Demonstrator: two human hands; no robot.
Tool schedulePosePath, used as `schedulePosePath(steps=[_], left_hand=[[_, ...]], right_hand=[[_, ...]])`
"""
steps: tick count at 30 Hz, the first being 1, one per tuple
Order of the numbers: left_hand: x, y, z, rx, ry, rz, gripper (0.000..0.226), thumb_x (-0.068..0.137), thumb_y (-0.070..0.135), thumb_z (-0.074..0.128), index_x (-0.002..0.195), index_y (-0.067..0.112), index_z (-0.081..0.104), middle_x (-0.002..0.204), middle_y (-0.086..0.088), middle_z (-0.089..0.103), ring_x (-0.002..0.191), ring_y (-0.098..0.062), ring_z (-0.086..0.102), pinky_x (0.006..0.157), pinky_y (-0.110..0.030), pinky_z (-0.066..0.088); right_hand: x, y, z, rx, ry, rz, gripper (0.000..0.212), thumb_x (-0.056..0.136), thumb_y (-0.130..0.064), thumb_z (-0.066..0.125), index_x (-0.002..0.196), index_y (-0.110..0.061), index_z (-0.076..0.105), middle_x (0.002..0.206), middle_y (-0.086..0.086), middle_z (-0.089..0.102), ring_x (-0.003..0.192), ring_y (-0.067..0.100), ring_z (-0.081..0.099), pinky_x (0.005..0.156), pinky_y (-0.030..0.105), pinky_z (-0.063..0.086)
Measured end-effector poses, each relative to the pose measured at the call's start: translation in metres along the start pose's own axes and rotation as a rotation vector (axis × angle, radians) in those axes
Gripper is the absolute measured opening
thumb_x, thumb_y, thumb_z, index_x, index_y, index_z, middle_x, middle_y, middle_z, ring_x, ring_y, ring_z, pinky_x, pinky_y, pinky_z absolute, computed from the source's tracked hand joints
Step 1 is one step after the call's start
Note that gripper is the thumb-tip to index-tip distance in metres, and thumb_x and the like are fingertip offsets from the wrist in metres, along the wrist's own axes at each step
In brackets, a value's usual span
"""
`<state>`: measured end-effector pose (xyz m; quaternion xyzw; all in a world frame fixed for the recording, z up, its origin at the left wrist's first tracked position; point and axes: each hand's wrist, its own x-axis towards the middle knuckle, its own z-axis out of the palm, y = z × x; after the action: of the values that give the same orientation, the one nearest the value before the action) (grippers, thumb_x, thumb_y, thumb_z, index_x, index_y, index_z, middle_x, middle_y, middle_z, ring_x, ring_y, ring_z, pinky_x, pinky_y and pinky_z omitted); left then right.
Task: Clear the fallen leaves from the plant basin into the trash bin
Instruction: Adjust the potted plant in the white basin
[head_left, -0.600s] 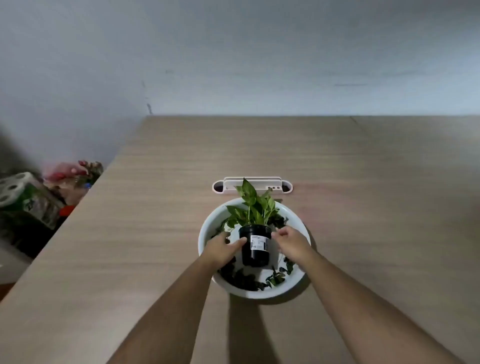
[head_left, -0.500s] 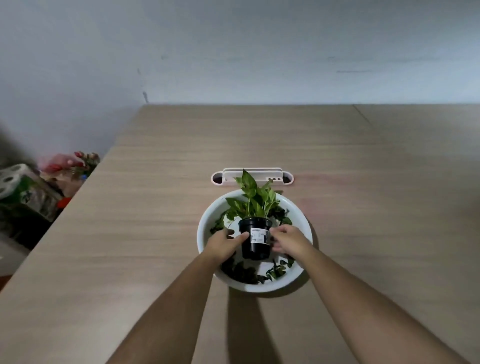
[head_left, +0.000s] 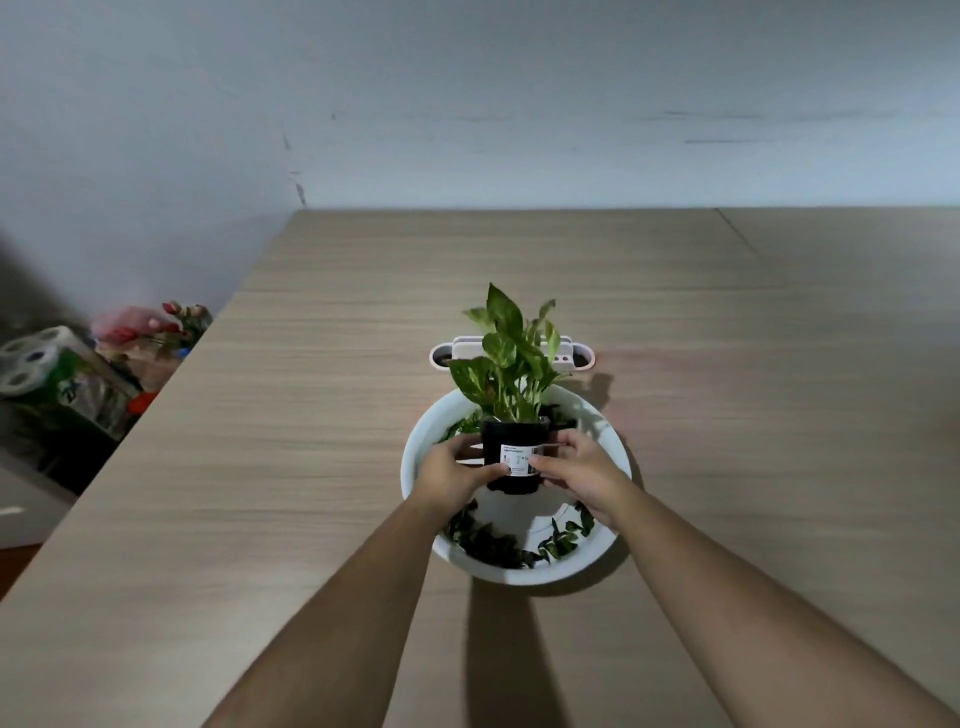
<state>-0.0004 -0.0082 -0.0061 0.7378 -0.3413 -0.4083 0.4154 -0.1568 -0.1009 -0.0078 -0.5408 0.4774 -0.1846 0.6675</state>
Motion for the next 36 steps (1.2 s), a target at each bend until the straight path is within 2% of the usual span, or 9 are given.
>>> schedulePosePath(steps=[3,6,11,16,19,24,29,32,36], left_hand=[[0.003,0.004,0.001,-0.038,0.066,0.038,0.063,0.066,0.02,0.083,0.124,0.02,0.059,0.114,-0.004,0.07,0.099,-0.022,0.069,0.092,-0.046,0.055],[0.003,0.004,0.007,-0.036,0.094,0.079,0.055,0.07,0.013,0.081,0.121,0.019,0.061,0.116,-0.004,0.07,0.103,-0.022,0.068,0.091,-0.043,0.055],[0.004,-0.012,0.018,-0.063,0.119,0.094,0.039,0.076,-0.001,0.073,0.11,0.015,0.064,0.108,-0.001,0.07,0.105,-0.018,0.065,0.093,-0.04,0.054],[0.007,-0.025,0.021,-0.047,0.15,0.063,0.038,0.076,-0.001,0.073,0.111,0.011,0.063,0.114,-0.006,0.07,0.104,-0.016,0.065,0.098,-0.04,0.052],[0.006,-0.026,0.021,-0.05,0.148,0.049,0.038,0.077,0.0,0.073,0.112,0.01,0.063,0.116,-0.006,0.07,0.107,-0.018,0.066,0.098,-0.038,0.052],[0.002,-0.029,0.022,-0.036,0.158,0.057,0.038,0.075,0.0,0.074,0.11,0.009,0.063,0.112,-0.006,0.07,0.1,-0.016,0.065,0.093,-0.033,0.052],[0.001,-0.027,0.024,-0.033,0.146,0.028,0.037,0.077,0.002,0.073,0.111,0.01,0.063,0.112,-0.005,0.071,0.105,-0.017,0.065,0.097,-0.034,0.05],[0.0,-0.027,0.022,0.073,0.146,0.002,0.037,0.078,0.007,0.073,0.113,0.01,0.061,0.11,-0.005,0.068,0.096,-0.015,0.062,0.091,-0.031,0.051],[-0.009,-0.024,0.01,0.432,0.15,0.024,0.015,0.083,0.012,0.065,0.096,0.009,0.069,0.101,-0.009,0.072,0.094,-0.024,0.065,0.082,-0.03,0.051]], right_hand=[[0.002,-0.006,0.0,0.027,0.021,-0.068,0.033,0.078,0.008,0.068,0.097,-0.015,0.054,0.118,0.013,0.063,0.104,0.026,0.063,0.085,0.036,0.056],[0.005,-0.002,0.001,-0.005,0.08,-0.098,0.046,0.073,0.01,0.071,0.11,-0.009,0.054,0.118,0.014,0.064,0.11,0.027,0.062,0.089,0.036,0.054],[0.004,0.014,0.004,-0.015,0.09,-0.109,0.061,0.07,0.013,0.071,0.122,-0.007,0.046,0.118,0.013,0.062,0.089,0.015,0.064,0.06,0.014,0.056],[0.011,0.031,0.009,0.012,0.091,-0.11,0.073,0.055,-0.007,0.087,0.116,-0.029,0.052,0.119,0.008,0.065,0.107,0.024,0.064,0.088,0.051,0.056],[0.012,0.033,0.009,0.013,0.085,-0.108,0.067,0.056,-0.009,0.086,0.111,-0.031,0.053,0.119,0.009,0.064,0.107,0.025,0.065,0.088,0.053,0.055],[0.009,0.034,0.008,0.078,0.012,-0.126,0.066,0.069,0.016,0.073,0.124,-0.009,0.046,0.124,0.018,0.059,0.089,0.007,0.068,0.067,0.025,0.062],[0.006,0.029,0.008,0.023,0.053,-0.085,0.055,0.073,0.014,0.071,0.118,-0.008,0.047,0.116,0.013,0.059,0.091,0.014,0.064,0.061,0.022,0.06],[0.005,0.03,0.002,-0.142,0.157,-0.049,0.042,0.075,0.011,0.068,0.112,-0.005,0.055,0.107,0.011,0.062,0.106,0.031,0.062,0.078,0.034,0.055],[0.002,0.031,-0.01,-0.498,0.236,-0.022,0.021,0.083,0.006,0.058,0.099,-0.005,0.067,0.103,0.016,0.069,0.09,0.026,0.06,0.077,0.032,0.051]])
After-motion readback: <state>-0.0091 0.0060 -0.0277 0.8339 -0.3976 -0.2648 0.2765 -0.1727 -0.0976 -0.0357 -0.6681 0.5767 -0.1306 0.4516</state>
